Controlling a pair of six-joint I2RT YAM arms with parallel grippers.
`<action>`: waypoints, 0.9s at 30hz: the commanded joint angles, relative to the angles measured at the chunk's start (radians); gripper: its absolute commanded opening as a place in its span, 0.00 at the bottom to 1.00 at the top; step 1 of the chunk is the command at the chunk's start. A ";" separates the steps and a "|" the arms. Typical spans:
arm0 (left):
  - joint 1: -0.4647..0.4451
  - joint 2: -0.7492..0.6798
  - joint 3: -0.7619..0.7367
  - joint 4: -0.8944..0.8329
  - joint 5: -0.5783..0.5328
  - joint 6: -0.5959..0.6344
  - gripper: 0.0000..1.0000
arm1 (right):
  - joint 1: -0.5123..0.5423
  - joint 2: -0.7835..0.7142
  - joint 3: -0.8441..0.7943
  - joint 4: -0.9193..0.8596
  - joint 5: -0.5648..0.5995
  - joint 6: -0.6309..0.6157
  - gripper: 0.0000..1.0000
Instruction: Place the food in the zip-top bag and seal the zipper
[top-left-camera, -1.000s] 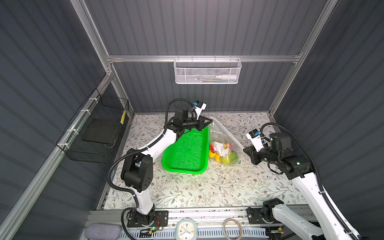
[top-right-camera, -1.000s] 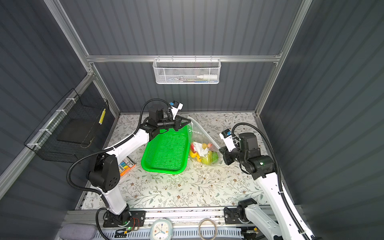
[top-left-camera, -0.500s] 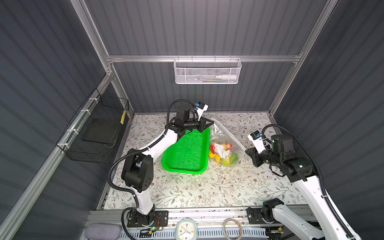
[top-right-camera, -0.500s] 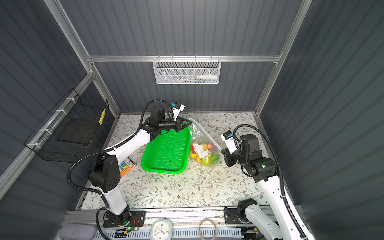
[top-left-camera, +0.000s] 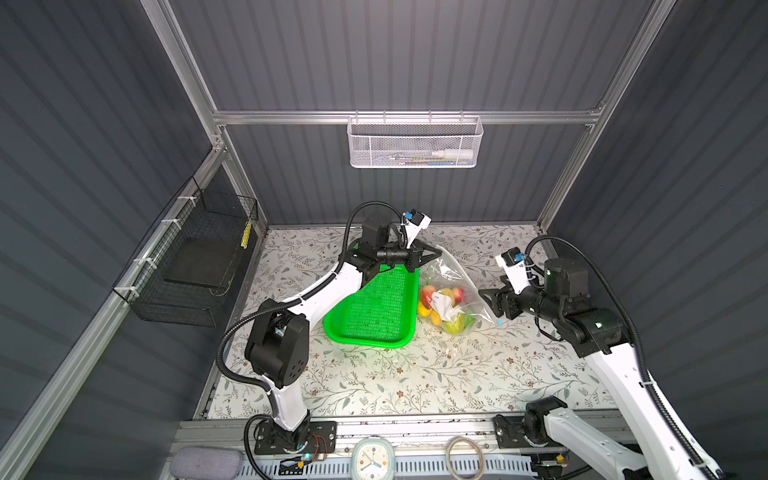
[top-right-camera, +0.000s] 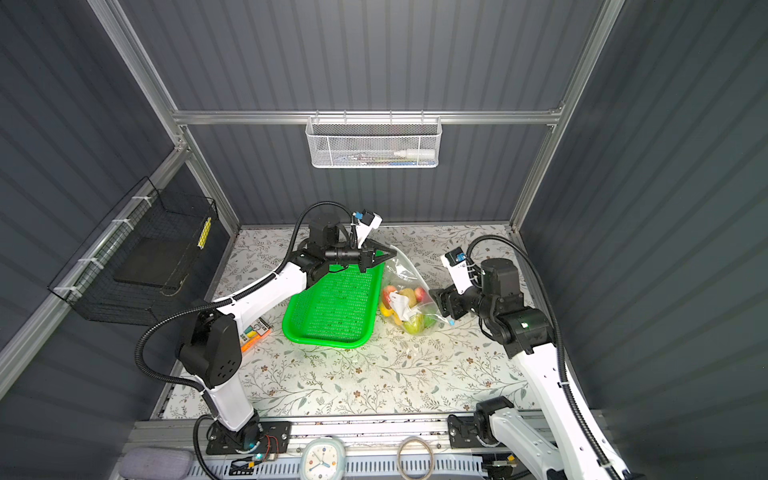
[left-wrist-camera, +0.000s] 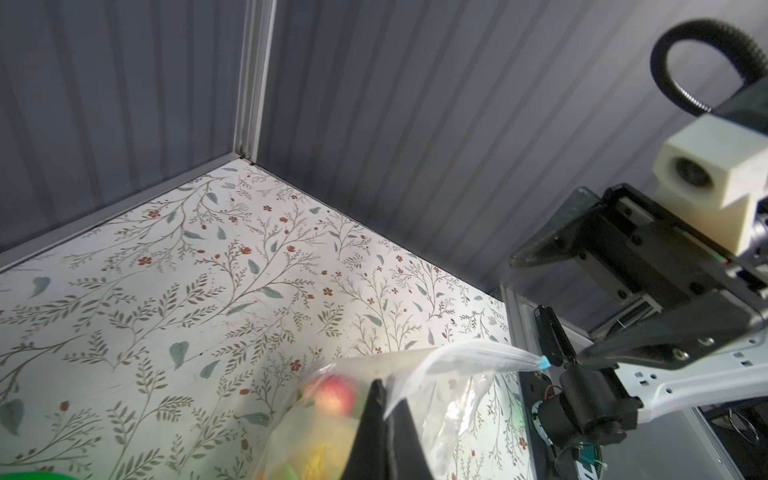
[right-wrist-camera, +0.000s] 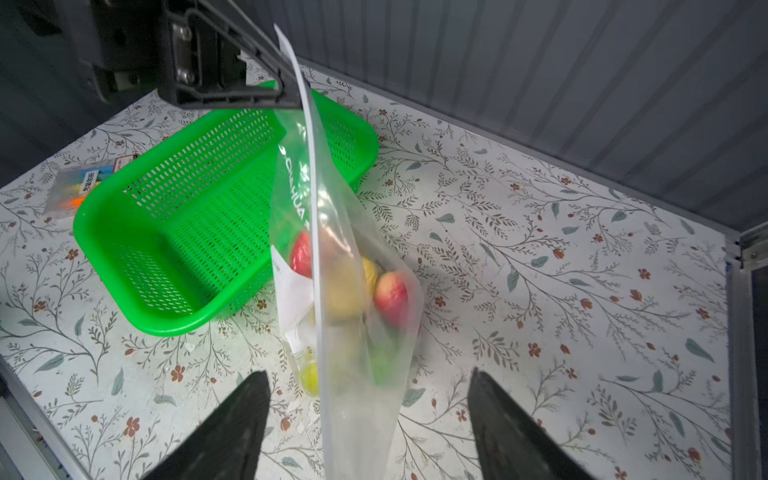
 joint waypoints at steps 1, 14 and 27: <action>0.004 -0.025 0.020 -0.026 0.019 0.026 0.00 | -0.002 0.041 0.035 0.067 -0.086 -0.004 0.78; 0.004 -0.038 0.014 -0.045 -0.004 0.032 0.00 | 0.050 0.141 -0.031 0.129 -0.012 0.050 0.46; 0.004 -0.053 -0.003 -0.039 -0.030 0.021 0.03 | 0.068 0.154 -0.053 0.112 -0.024 0.072 0.03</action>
